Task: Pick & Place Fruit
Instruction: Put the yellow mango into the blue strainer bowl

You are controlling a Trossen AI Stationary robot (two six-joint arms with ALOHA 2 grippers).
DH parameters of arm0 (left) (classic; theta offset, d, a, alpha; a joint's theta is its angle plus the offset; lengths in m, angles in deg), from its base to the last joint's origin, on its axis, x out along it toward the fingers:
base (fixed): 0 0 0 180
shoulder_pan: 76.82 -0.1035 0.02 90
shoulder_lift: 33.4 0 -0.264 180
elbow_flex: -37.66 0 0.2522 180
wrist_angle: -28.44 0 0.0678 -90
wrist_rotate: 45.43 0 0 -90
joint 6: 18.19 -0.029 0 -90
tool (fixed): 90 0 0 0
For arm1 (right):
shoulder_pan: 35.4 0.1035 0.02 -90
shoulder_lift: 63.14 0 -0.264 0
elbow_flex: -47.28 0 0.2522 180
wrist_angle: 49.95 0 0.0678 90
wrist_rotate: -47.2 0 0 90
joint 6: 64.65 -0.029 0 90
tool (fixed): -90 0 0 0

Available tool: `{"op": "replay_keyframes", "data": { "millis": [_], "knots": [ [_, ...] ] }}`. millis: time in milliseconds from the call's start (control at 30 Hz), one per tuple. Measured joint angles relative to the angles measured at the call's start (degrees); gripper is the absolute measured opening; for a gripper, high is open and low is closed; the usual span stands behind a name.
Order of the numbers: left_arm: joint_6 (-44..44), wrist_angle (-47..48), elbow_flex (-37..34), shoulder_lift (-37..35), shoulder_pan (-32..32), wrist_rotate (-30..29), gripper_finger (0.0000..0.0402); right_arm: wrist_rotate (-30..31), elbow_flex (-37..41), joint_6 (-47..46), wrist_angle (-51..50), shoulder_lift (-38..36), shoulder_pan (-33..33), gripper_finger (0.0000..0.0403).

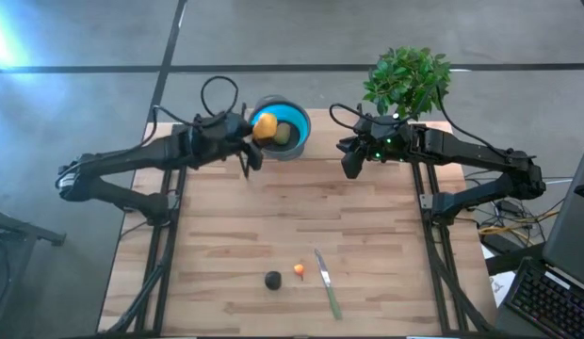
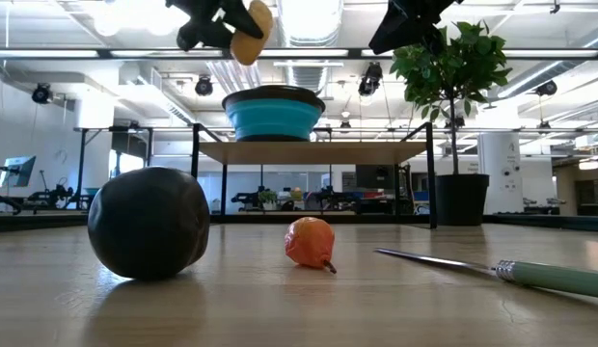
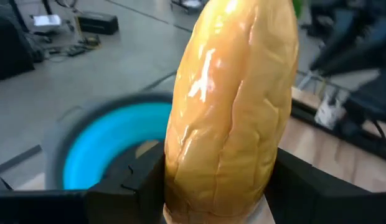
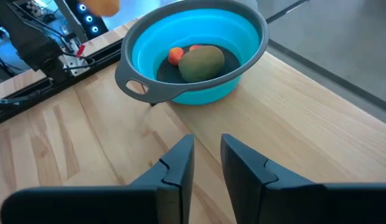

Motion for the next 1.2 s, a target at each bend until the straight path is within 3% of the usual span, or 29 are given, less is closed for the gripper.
{"op": "replay_keyframes", "data": {
  "millis": [167, 533, 867, 1200],
  "knots": [
    [1.11, -3.93, -0.03, 1.67, -3.1, -0.14, 0.0218, 0.02, 0.01, 0.0, 0.0, 0.0, 0.0, 0.0094],
    [7.11, -3.32, 2.19, 9.71, -8.81, -0.1, 0.0218, 0.07, 0.01, 1.31, 0.04, 0.0, 0.0, 0.012],
    [10.74, 20.85, 17.12, 17.94, -11.64, -0.1, 0.0218, 0.2, 0.01, 1.51, 0.06, 0.0, 0.0, 0.0138],
    [10.68, 29.66, 25.11, 24.22, -11.82, 0.86, 0.0218, 0.17, 0.01, 1.51, 0.05, 0.0, 0.0, 0.0151]
  ]
}}
